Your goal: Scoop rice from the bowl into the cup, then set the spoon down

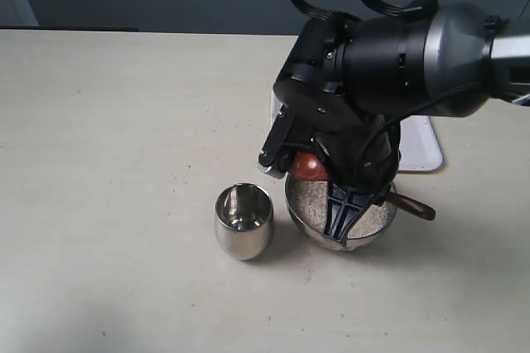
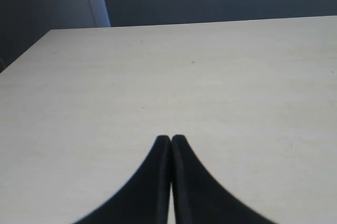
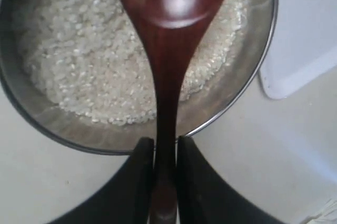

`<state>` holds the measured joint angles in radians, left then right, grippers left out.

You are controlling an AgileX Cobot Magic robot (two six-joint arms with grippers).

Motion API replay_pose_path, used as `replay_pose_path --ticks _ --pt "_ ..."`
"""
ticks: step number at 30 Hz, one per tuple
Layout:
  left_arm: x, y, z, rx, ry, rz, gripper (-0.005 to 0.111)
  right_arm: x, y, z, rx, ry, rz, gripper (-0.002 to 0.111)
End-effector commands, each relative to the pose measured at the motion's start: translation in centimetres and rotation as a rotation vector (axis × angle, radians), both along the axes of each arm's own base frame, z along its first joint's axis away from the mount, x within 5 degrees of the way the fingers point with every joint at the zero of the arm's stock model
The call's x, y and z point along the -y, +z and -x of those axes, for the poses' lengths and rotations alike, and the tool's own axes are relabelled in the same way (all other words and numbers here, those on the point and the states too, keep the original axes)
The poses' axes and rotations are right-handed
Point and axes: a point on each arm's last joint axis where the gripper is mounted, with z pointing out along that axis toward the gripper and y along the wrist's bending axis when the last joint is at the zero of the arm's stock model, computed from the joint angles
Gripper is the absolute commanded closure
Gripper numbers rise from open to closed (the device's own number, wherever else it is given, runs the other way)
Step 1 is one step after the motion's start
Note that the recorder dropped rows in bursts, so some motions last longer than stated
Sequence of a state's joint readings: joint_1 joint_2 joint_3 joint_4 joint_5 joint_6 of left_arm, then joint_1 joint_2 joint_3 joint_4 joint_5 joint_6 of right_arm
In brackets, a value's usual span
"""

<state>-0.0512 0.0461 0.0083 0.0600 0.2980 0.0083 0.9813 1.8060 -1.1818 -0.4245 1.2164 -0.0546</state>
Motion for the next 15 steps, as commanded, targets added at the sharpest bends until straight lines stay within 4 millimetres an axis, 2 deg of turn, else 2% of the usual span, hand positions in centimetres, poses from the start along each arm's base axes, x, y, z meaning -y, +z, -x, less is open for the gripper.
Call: replay_pose_path --ticks 1,6,12,15 --pt "0.1 0.4 0.0 0.018 -0.011 -0.003 0.106 1.4 -1.0 0.3 0.000 0.031 0.082 0.109" --pt "0.1 0.4 0.0 0.018 -0.011 -0.003 0.106 1.9 -1.6 0.5 0.063 0.092 0.163 0.109" --pt "0.1 0.4 0.0 0.018 -0.011 -0.003 0.106 0.2 -2.7 1.0 0.171 0.212 0.251 0.109" --pt "0.1 0.4 0.0 0.018 -0.011 -0.003 0.106 0.0 -3.3 0.8 0.182 0.225 0.274 0.109"
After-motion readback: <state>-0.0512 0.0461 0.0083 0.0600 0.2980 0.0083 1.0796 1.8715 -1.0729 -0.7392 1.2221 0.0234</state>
